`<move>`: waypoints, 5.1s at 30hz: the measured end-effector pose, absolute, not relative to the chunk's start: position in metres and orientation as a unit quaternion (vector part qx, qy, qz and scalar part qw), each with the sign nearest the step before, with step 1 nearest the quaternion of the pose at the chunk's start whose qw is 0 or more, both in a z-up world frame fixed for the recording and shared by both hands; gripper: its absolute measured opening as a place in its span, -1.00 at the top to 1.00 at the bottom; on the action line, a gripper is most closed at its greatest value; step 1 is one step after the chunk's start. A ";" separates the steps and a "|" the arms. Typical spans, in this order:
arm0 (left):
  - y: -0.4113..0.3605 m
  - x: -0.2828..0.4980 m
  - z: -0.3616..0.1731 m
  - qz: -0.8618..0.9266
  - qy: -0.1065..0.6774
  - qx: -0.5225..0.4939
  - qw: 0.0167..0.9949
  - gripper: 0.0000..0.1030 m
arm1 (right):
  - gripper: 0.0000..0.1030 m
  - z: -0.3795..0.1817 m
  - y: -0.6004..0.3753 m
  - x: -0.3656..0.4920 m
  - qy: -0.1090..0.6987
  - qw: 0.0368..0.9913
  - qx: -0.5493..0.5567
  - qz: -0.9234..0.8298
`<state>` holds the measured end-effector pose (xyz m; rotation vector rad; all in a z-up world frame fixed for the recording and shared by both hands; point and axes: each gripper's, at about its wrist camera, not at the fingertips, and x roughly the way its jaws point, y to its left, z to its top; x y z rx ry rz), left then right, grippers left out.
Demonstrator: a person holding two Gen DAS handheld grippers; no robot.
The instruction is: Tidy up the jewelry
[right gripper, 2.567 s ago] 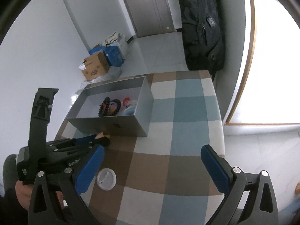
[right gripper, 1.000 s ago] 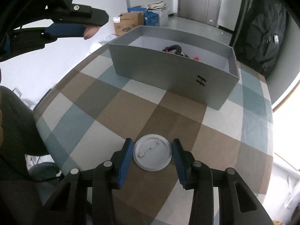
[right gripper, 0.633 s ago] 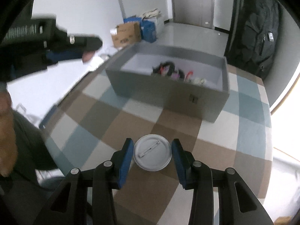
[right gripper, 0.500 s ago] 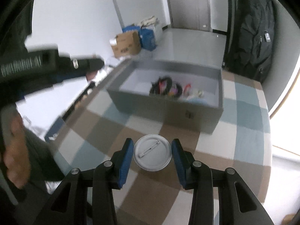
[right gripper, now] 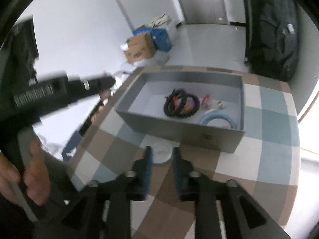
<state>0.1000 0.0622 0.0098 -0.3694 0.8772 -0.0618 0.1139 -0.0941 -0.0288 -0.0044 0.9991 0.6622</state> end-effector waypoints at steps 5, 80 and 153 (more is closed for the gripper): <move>0.069 0.096 0.005 -0.029 0.431 -0.194 0.881 0.55 | -0.16 -0.045 -0.081 0.113 0.484 0.816 -0.013 0.316; 0.036 0.157 -0.012 -0.095 0.454 -0.201 0.863 -0.33 | -0.15 -0.004 -0.145 0.184 0.402 0.857 0.155 0.282; 0.018 0.042 0.012 0.053 0.303 -0.050 0.950 -0.82 | -1.00 0.009 -0.171 0.067 0.264 0.923 0.059 0.274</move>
